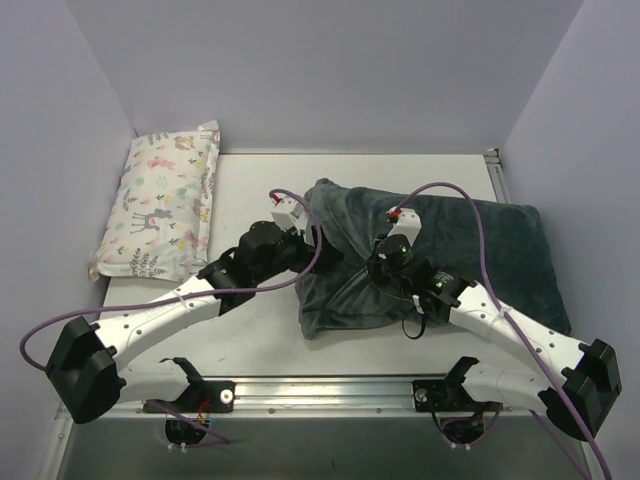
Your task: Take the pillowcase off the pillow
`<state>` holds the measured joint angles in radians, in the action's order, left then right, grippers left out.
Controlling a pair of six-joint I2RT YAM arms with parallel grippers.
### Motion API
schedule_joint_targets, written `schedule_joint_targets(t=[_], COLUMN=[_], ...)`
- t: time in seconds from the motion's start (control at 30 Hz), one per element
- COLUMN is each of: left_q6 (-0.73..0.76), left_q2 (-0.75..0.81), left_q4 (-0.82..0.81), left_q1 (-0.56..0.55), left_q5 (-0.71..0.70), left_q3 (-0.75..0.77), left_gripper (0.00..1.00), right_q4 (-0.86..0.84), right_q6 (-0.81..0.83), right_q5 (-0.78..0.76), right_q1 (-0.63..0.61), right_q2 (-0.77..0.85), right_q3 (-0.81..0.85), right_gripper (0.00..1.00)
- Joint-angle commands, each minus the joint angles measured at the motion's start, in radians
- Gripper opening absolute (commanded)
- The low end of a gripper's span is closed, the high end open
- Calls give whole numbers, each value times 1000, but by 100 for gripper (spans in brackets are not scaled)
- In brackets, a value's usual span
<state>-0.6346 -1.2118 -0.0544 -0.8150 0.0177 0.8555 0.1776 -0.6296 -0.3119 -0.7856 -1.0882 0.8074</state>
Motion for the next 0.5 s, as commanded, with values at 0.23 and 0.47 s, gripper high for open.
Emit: schedule_joint_targets(t=[0.23,0.47], left_q6=[7,-23], left_q2=[-264,-207], left_q4=[160,212], left_q1=[-75,-61], left_q5=[-180,-292], left_q3=[152,114], left_gripper=[65,0], right_q4=[-29,71], right_q6=[-12,37], right_q5=[-3,-84], right_q1=[16,20], right_q2=[-4,-26], right_q3=[-7,42], right_gripper=[0,0])
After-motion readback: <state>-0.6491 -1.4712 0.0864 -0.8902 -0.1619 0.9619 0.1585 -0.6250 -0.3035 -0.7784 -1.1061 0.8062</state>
